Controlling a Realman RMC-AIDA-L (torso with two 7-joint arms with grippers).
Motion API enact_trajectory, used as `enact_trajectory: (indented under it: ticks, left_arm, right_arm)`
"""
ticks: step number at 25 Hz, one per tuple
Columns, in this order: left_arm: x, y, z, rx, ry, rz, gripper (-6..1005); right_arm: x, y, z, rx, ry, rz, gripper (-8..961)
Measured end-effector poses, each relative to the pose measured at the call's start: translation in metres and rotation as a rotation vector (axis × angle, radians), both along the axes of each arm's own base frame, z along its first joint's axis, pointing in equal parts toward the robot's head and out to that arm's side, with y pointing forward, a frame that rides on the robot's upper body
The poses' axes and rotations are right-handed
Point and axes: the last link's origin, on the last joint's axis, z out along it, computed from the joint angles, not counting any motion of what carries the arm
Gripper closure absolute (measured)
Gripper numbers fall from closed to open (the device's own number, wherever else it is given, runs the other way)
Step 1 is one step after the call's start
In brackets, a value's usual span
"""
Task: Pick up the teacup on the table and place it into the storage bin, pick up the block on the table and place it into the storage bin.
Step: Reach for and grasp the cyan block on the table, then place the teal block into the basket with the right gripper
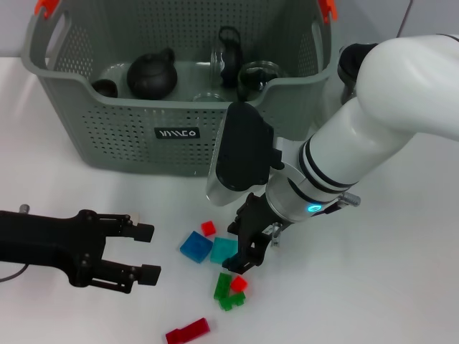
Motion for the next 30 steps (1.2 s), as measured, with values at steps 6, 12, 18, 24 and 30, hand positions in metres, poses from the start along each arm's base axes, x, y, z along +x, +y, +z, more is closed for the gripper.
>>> enact_trajectory:
  ticks: [6,12,18,24,30]
  left_arm:
    - [0.0006,0.0011,-0.0001,0.002,0.001,-0.002,144]
    - [0.0004,0.0021,-0.0001,0.007,0.005,-0.001,144]
    - [0.0008,0.0027,-0.0001,0.007,0.005,-0.002,145]
    - [0.0006,0.0027,-0.0002,0.008,0.006,-0.001,145]
    - [0.0005,0.0026,-0.0002,0.008,0.006,-0.001,145]
  right_arm:
    - [-0.0010,0.0010,-0.0007,0.007,0.005,0.008,314]
    - [-0.0014,0.0010,-0.0015,0.008,0.006,0.014,328]
    - [-0.0008,-0.0007,-0.0035,0.003,-0.001,0.029,342]
    - [-0.0008,-0.0014,-0.0042,0.000,-0.005,0.035,356]
    - [-0.0007,-0.0019,-0.0047,-0.001,-0.007,0.037,370]
